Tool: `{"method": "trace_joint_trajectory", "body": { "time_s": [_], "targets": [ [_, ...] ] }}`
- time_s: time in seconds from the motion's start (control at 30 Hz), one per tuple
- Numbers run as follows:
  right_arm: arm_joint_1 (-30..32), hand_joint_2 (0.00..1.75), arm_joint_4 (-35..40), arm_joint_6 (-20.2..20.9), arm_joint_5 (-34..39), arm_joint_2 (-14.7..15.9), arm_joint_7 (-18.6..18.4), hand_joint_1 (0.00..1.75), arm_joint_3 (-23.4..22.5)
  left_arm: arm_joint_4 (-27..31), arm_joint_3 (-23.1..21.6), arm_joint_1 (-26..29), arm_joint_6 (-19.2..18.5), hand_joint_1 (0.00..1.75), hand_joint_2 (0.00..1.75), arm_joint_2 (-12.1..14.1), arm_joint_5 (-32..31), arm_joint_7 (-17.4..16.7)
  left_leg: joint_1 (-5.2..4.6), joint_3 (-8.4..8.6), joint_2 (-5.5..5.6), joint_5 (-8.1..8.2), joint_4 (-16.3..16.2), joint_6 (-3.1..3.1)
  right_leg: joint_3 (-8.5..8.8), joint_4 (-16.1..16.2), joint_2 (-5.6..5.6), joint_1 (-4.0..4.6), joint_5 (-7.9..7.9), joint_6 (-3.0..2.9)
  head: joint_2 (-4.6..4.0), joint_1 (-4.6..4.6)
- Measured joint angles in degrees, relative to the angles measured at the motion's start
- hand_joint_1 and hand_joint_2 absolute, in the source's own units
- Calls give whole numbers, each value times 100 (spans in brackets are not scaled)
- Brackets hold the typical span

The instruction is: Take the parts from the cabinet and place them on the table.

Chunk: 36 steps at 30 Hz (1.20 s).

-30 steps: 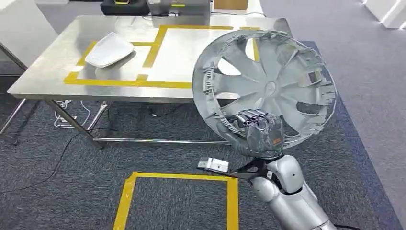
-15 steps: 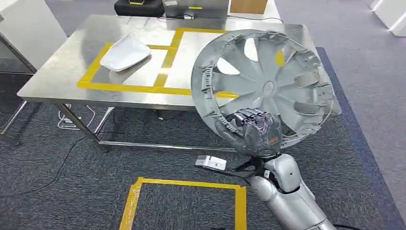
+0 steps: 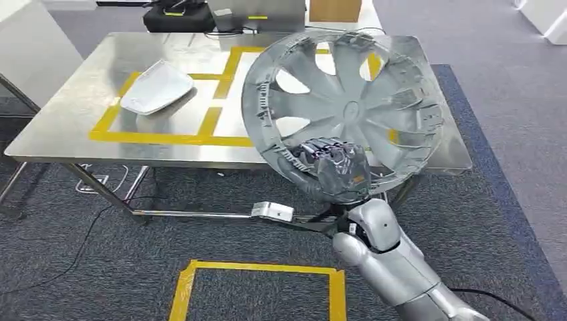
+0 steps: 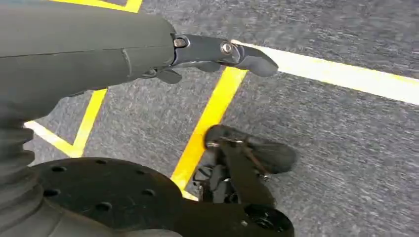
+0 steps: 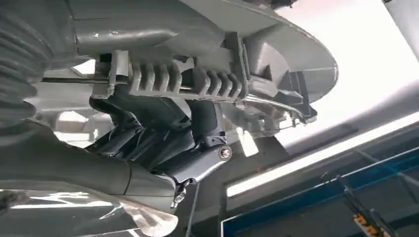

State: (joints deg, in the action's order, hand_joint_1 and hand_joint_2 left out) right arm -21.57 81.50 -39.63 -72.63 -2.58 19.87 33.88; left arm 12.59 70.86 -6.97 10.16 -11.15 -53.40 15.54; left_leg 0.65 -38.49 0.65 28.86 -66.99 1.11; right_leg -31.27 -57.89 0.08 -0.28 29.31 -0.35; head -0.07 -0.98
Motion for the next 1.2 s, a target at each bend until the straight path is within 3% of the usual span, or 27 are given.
{"method": "trace_joint_trajectory", "body": {
  "time_s": [0.03, 0.07, 0.1, 0.13, 0.2, 0.23, 0.27, 0.37, 0.4, 0.43, 0.47, 0.57, 0.6, 0.7, 0.73, 0.8, 0.93, 1.07, 1.2],
  "targets": [
    [-61, 175, -57, 2, 11, 0, -22, 175, 41, 0, -15, 0, 4, 0, 175, 0, -2, 0, 6, 117, -12, -343, 447, 0, 71, 1, -3, -7, 57, 28, 0, 4],
    [-128, 175, -131, 11, 35, 2, -48, 175, 96, -2, -33, 7, 7, 0, 175, -2, -9, 0, -18, 145, -28, -354, 588, -18, 89, -1, -8, 9, 102, 67, -2, 7],
    [-231, 175, -206, 33, 59, 4, -85, 175, 149, -4, -48, -2, 9, 0, 175, -7, -20, -9, -46, 149, -65, -96, 739, -65, 89, -14, 8, 15, 126, 100, -2, -22],
    [-320, 175, -286, 72, 87, 2, -114, 175, 213, -2, -83, -2, 9, 0, 175, -7, -54, -26, -53, 171, -57, -300, 703, -138, 95, -12, -3, 18, 161, 149, 0, 7],
    [-490, 175, -418, 116, 151, 2, -195, 175, 308, -4, -94, -4, 11, 0, 175, -11, -70, -59, -50, 211, -47, -240, 715, -222, 149, -38, -5, 15, 195, 205, -2, 26],
    [-583, 175, -479, 142, 192, 0, -216, 175, 341, -2, -103, -19, 11, 0, 175, -15, -81, -70, -27, 275, -40, -236, 739, -260, 78, -108, -13, 4, 235, 233, 0, 22],
    [-678, 175, -541, 168, 225, -2, -229, 175, 375, -2, -116, -35, 7, 0, 175, -15, -100, -72, -27, 313, -39, -212, 739, -295, -25, -328, -15, 4, 263, 253, 0, 43],
    [-941, 175, -883, 286, 306, -9, -249, 175, 498, -4, -179, -95, -53, 0, 175, -35, -133, -101, -34, 375, -28, -114, 738, -359, -905, -1609, -13, 7, 628, 282, -2, 66],
    [-990, 175, -1005, 306, 323, -13, -251, 175, 524, -4, -210, -98, -59, 0, 175, -39, -146, -109, -36, 419, -13, -72, 737, -360, -1138, -1837, -13, 10, 678, 278, 0, 68],
    [-1020, 175, -1073, 315, 337, -15, -253, 175, 544, -2, -225, -97, -59, 0, 175, -42, -146, -114, -38, 488, 3, -20, 738, -359, -1230, -1800, -14, 10, 581, 263, -2, 68],
    [-1048, 175, -1130, 321, 345, -20, -256, 175, 562, -2, -227, -97, -59, 0, 175, -44, -146, -116, -39, 565, 16, 35, 738, -357, -1206, -1551, -13, 14, 374, 244, 0, 68],
    [-1183, 175, -1358, 519, 630, -46, -223, 175, 603, -4, -245, -108, -94, 0, 175, -81, -206, -122, -38, 772, 35, 204, 751, -318, -871, -227, -30, 67, -619, 124, 0, 74],
    [-1303, 175, -1587, 585, 787, -89, -168, 175, 614, -7, -265, -122, -96, 0, 175, -105, -249, -162, -48, 784, 45, 227, 751, -281, -853, -170, -21, 88, -431, 119, -2, 54],
    [-1665, 175, -2307, 588, 935, -260, -103, 175, 599, -7, -343, -164, -166, 0, 175, -147, -302, -223, -56, 826, 20, 226, 825, -187, -718, -92, -2, 83, -533, 63, 0, 72],
    [-1804, 175, -2582, 575, 933, -308, -94, 175, 585, -7, -367, -185, -197, 0, 175, -146, -319, -223, -59, 863, 18, 212, 860, -216, -715, -83, 17, 72, -564, 156, 0, 59],
    [-2060, 175, -3225, 584, 852, -407, -111, 175, 590, -7, -400, -245, -212, 0, 175, -149, -367, -221, -70, 870, 16, 197, 887, -211, -716, -65, 32, 55, -544, 160, 0, 55],
    [-2390, 175, -4166, 767, 503, -542, -367, 175, 605, -7, -516, -270, -212, 0, 175, -151, -450, -221, -76, 893, 16, 193, 921, -210, -721, -62, 45, 49, -490, 134, 0, 55],
    [-2671, 175, -4947, 1338, 631, -597, -551, 175, 568, -7, -540, -310, -400, 0, 175, -181, -398, -146, -72, 932, 12, 235, 1026, -195, -726, -63, 29, 66, -477, 108, 0, 61],
    [-2794, 175, -5484, 1854, 231, -599, -778, 175, 601, -7, -555, -300, -490, 0, 175, -199, -400, -50, -75, 939, 5, 225, 1029, -178, -718, -63, 29, 63, -490, 87, 0, 57]
  ]
}}
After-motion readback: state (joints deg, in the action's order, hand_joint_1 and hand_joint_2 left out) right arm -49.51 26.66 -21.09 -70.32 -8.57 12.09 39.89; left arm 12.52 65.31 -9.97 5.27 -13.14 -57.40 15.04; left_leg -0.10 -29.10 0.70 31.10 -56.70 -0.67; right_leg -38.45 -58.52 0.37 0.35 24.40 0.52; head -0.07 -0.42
